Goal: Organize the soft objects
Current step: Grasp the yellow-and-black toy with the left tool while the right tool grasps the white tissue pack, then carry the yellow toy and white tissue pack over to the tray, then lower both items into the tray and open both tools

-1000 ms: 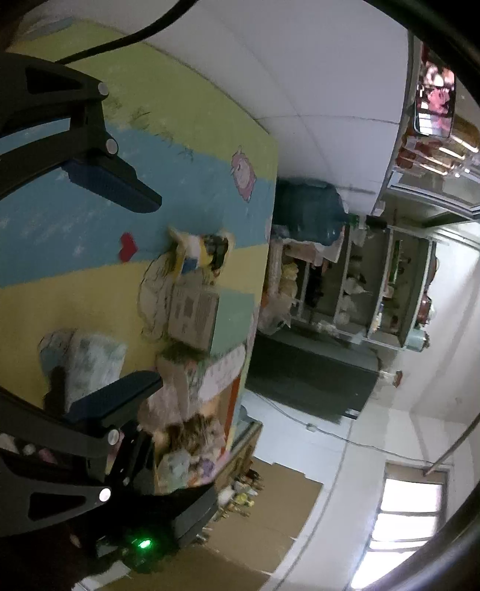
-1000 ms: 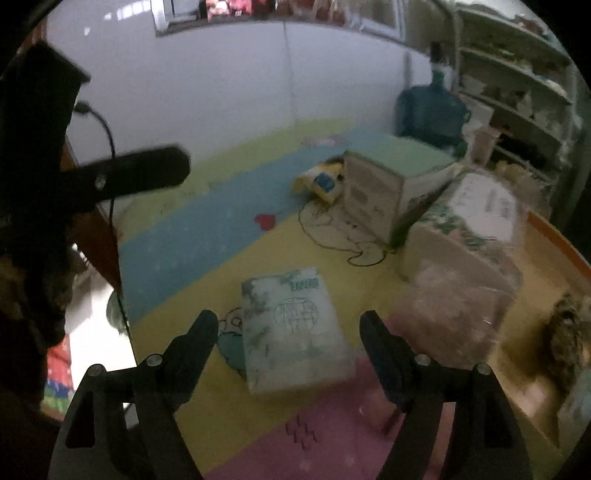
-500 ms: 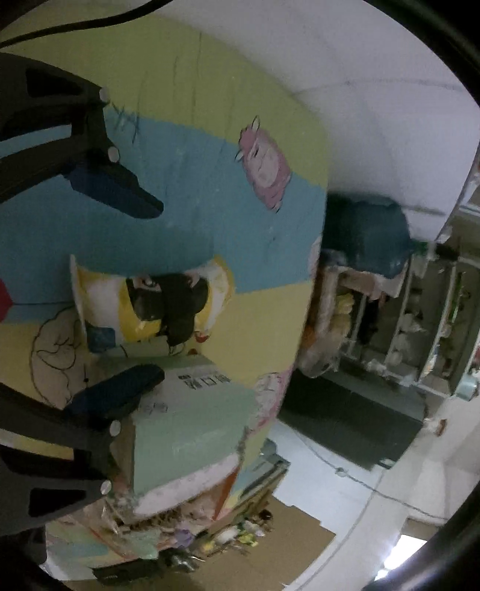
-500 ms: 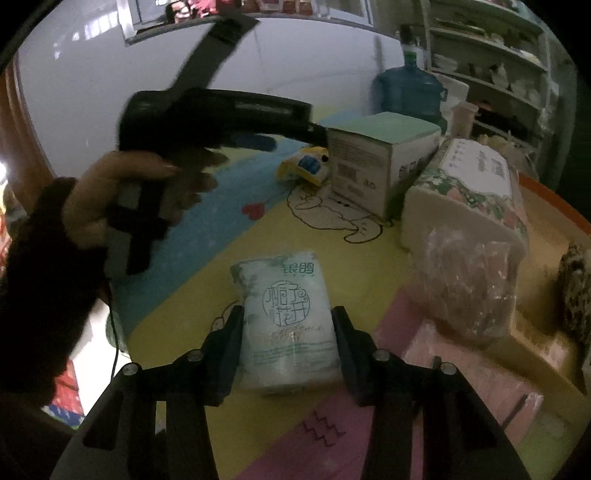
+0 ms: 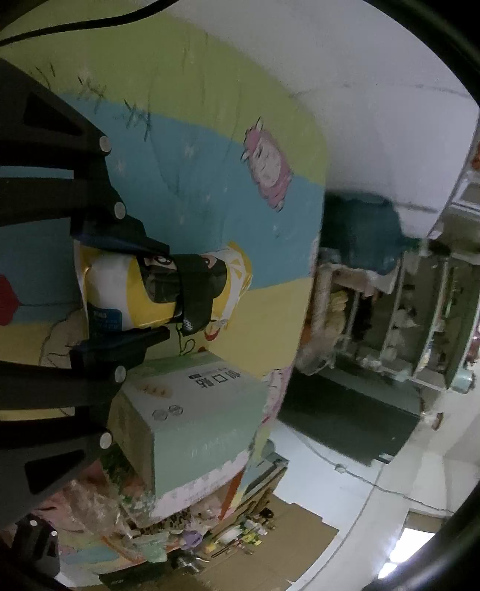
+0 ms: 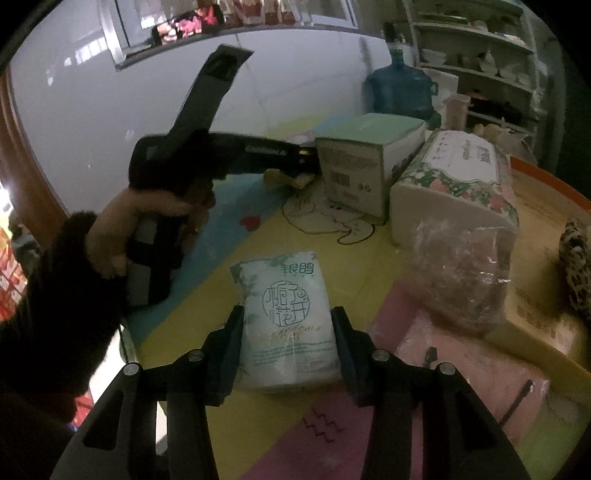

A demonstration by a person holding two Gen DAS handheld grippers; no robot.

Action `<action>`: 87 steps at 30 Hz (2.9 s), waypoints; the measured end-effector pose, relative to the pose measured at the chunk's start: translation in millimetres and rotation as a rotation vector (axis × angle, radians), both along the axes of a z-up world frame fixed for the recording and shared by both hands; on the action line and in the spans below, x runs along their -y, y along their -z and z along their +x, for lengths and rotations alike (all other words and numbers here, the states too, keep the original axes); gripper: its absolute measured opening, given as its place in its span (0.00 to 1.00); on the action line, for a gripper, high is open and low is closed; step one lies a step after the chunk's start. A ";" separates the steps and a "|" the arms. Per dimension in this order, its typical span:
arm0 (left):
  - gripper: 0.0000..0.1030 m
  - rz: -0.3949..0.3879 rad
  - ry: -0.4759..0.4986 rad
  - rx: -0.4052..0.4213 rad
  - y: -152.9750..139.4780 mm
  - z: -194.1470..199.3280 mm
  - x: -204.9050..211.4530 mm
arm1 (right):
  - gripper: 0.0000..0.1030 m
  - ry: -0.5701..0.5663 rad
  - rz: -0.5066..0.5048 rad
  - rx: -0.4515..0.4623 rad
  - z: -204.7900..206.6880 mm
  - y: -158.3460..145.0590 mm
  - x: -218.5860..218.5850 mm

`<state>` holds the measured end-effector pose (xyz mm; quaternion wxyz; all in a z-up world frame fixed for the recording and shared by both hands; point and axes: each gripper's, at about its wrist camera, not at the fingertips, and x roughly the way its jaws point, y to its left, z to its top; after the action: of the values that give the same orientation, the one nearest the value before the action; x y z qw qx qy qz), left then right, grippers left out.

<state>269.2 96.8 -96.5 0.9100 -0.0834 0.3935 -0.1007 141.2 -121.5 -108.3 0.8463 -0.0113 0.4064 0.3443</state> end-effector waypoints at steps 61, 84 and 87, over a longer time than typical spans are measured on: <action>0.37 0.002 0.232 0.054 -41.7 15.7 290.0 | 0.45 0.586 -0.036 0.203 47.3 -58.9 271.3; 0.41 -0.022 0.227 -0.051 -14.9 42.6 296.9 | 0.47 0.564 -0.047 0.079 91.7 -23.9 272.9; 0.58 -0.012 0.226 -0.024 -18.1 37.5 298.3 | 0.49 0.566 -0.036 0.076 91.6 -22.6 273.4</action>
<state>306.7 -201.5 -78.5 0.8875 -0.0452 0.4106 -0.2041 232.9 -394.9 -85.7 0.9230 0.0747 0.3674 0.0862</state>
